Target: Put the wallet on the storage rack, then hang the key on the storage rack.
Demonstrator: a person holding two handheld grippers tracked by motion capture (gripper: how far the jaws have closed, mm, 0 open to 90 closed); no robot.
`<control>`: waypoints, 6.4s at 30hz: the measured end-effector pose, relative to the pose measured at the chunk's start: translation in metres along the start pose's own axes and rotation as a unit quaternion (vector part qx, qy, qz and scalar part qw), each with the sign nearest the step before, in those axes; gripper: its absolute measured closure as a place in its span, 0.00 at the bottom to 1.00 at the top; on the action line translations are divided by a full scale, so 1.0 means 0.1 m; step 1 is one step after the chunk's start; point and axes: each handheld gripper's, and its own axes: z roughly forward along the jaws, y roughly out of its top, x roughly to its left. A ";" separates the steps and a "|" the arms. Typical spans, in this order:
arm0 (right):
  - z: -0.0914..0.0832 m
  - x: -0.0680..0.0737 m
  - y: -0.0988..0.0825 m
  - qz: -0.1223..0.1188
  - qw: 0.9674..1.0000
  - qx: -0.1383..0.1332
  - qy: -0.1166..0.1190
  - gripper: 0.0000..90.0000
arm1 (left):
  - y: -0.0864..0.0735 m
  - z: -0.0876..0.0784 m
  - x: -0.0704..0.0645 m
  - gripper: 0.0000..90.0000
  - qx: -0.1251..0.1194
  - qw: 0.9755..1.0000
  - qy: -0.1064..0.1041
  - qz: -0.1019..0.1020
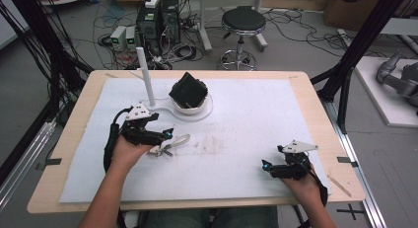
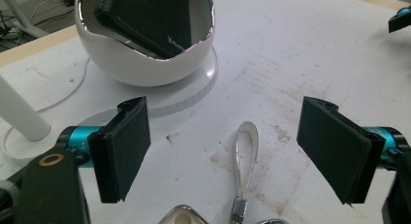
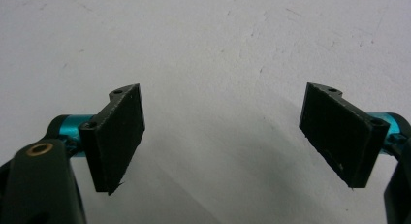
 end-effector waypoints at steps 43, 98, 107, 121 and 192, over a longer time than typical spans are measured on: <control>0.05 0.00 0.06 -0.009 1.000 -0.001 0.005 0.18 | -0.12 0.05 0.03 0.22 0.023 1.000 -0.008 -0.005; 0.13 0.06 0.14 -0.020 1.000 0.003 0.012 0.18 | -0.43 0.45 -0.13 0.76 0.150 0.986 -0.030 0.060; 0.12 0.07 0.14 -0.019 1.000 0.005 0.012 0.18 | -0.41 0.44 -0.14 0.90 0.155 0.985 -0.041 0.058; 0.13 0.08 0.14 -0.021 1.000 0.004 0.012 0.18 | -0.17 -0.07 0.03 0.90 -0.010 1.000 -0.013 -0.009; 0.14 0.05 0.13 -0.012 1.000 0.004 0.014 0.18 | 0.70 -0.57 0.68 0.90 -0.074 0.980 0.184 -0.018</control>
